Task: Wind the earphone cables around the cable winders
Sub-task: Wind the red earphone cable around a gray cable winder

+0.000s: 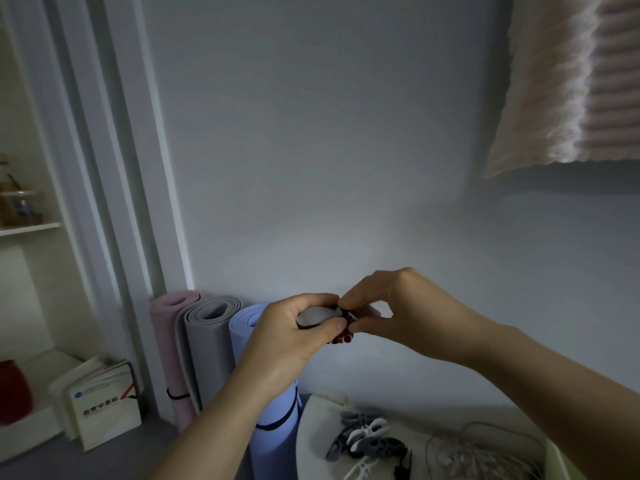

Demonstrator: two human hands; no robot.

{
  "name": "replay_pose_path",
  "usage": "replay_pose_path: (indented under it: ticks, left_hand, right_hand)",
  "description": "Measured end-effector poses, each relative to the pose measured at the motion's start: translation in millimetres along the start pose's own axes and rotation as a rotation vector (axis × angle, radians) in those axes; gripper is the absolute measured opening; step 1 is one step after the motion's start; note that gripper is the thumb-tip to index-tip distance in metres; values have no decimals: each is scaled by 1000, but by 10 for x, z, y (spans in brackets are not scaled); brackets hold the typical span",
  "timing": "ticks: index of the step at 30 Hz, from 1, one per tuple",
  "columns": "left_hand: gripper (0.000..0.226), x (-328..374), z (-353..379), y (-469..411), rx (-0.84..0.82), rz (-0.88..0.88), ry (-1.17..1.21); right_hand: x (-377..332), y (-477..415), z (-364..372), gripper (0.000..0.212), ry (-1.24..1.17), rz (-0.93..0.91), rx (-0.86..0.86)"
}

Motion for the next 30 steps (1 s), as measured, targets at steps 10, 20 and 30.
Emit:
replay_pose_path:
  ticks: [10, 20, 30]
  left_hand:
    - [33, 21, 42, 70, 112, 53, -33]
    - [34, 83, 110, 140, 160, 134, -80]
    - [36, 156, 139, 134, 204, 182, -126]
  right_hand:
    - [138, -34, -38, 13, -311, 159, -11]
    - [174, 51, -20, 12, -679, 329, 41]
    - [154, 35, -37, 12, -948, 437, 18]
Point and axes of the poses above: each hand's wrist, its own y-axis away from the middle knuckle, its own z-axis out of the palm, x = y × z, the point moved 2 cm from there along -y, towards the middle knuckle, and after that the axes turned 8 degrees about -y, right-handed, at the moved point
